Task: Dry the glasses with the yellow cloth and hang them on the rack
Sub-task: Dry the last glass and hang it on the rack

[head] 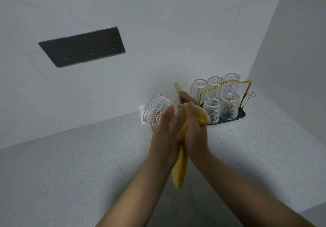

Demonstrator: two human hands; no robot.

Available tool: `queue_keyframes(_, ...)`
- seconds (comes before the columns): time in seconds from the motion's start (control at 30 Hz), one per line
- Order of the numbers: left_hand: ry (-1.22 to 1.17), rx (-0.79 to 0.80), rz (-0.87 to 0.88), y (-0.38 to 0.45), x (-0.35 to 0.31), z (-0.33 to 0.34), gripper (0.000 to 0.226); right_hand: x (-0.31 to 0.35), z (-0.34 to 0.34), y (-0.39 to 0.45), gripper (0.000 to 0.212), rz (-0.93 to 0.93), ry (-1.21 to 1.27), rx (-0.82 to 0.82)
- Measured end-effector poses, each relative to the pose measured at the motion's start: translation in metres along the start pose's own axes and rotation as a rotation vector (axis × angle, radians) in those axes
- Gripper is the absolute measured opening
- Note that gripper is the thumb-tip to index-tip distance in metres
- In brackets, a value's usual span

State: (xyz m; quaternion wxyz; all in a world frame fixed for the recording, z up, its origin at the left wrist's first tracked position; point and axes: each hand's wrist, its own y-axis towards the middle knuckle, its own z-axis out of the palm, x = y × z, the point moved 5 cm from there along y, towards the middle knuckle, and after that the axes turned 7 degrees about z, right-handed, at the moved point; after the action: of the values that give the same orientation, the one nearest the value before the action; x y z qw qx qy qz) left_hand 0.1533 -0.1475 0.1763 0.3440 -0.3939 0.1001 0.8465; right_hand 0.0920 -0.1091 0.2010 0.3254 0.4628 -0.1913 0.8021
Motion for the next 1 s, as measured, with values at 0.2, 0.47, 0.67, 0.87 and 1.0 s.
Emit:
queue_keyframes(0.2,0.245,0.091,-0.114,0.001,-0.011,-0.012,0.046,0.011,-0.003,0.011,0.035,0.006,-0.236,0.150)
queue_keyframes(0.47,0.538,0.270,-0.026,-0.008,-0.018,-0.016,0.032,0.024,0.001,0.011,0.025,-0.289,-0.684,0.154)
queue_keyframes(0.67,0.072,0.210,-0.367,-0.015,-0.008,-0.024,0.078,0.017,-0.012,0.018,0.030,-0.160,-0.346,0.061)
queue_keyframes(0.87,0.505,0.161,-0.235,-0.017,-0.012,-0.028,0.097,0.027,-0.011,0.024,0.040,-0.272,-0.835,-0.133)
queue_keyframes(1.0,0.676,0.064,0.060,-0.018,-0.007,-0.029,0.076,0.027,-0.011,0.028,0.039,-0.293,-0.897,-0.229)
